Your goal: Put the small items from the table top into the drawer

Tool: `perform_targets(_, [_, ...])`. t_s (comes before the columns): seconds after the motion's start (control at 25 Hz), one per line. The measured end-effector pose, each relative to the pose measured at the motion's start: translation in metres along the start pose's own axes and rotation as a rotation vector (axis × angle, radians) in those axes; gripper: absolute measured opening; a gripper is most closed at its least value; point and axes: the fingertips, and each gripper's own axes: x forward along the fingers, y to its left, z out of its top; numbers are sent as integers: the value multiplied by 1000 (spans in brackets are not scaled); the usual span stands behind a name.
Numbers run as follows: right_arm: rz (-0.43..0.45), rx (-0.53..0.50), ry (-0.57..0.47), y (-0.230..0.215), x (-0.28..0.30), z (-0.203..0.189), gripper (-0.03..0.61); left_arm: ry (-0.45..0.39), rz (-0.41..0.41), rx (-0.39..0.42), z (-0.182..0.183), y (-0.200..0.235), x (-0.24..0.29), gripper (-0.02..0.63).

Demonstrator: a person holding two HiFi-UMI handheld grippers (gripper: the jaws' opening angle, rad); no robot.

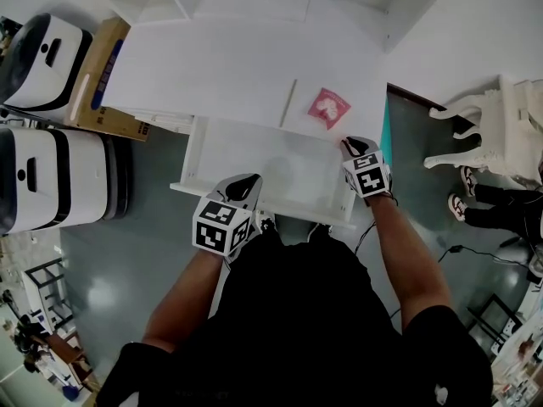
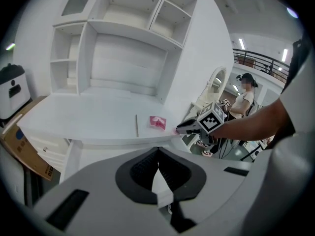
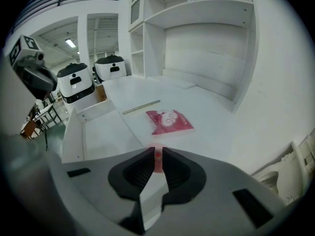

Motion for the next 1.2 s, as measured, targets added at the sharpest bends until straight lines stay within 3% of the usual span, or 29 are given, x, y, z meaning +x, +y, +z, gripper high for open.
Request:
perform_targets(0.28, [123,-81,37,72,6,-21,61,3,-3,1,-2,7,-2,9])
perform_targets(0.64, [236,-263,131,138,70,-40,61,17,33,-39,-22,20,-21,9])
perform_targets(1.2, [260,-306,251,165,133,-63,61,15,115,-92,-27,44,-53,9])
